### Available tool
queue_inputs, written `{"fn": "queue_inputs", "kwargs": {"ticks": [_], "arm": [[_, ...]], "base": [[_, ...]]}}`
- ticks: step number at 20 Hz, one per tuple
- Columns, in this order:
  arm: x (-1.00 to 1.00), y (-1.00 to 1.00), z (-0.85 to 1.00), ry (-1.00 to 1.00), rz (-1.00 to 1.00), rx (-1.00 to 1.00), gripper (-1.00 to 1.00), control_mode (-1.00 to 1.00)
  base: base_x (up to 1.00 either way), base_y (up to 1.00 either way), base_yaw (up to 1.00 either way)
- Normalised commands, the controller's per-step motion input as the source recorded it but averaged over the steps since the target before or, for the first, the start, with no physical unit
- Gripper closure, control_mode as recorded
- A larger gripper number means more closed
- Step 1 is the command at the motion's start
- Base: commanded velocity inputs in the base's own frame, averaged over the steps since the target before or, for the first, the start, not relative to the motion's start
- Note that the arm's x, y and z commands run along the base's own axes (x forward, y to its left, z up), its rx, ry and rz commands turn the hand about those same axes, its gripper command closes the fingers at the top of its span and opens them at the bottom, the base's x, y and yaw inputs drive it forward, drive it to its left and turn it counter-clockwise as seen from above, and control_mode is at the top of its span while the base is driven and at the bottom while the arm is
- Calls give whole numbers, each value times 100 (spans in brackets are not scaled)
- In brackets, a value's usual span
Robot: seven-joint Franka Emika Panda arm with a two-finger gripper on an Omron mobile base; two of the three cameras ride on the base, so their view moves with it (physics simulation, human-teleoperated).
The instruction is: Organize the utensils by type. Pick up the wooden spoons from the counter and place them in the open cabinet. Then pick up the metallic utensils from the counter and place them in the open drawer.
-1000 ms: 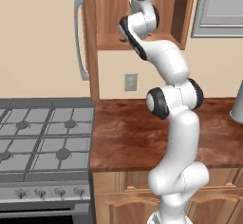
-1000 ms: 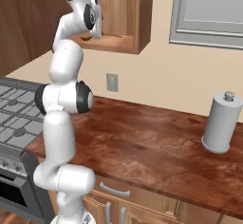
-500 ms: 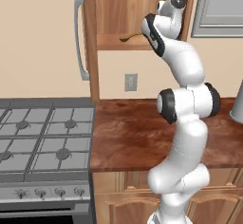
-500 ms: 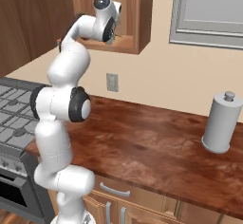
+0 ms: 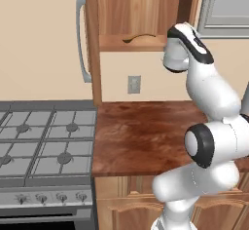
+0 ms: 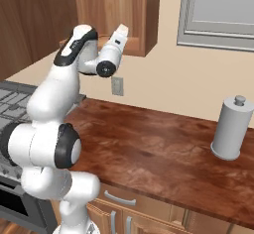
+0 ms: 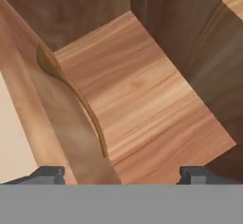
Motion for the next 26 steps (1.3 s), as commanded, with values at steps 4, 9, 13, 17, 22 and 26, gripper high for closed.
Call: {"fn": "queue_inputs", "kwargs": {"ticks": [4,9,13,17,22,26], "arm": [[-100,43,34,-29,6,-7,-100,-100],[-100,12,34,-2,4,-40,-100,-100],[-100,0,18,7,1,-68,-100,-100],[-100,-29,27,19,1,-80,-100,-100],[-100,-53,21,22,9,-73,-100,-100],[-100,-59,0,23,11,-63,-100,-100]], "base": [[0,0,0],[0,0,0],[0,0,0],[0,0,0],[0,0,0],[0,0,0]]}}
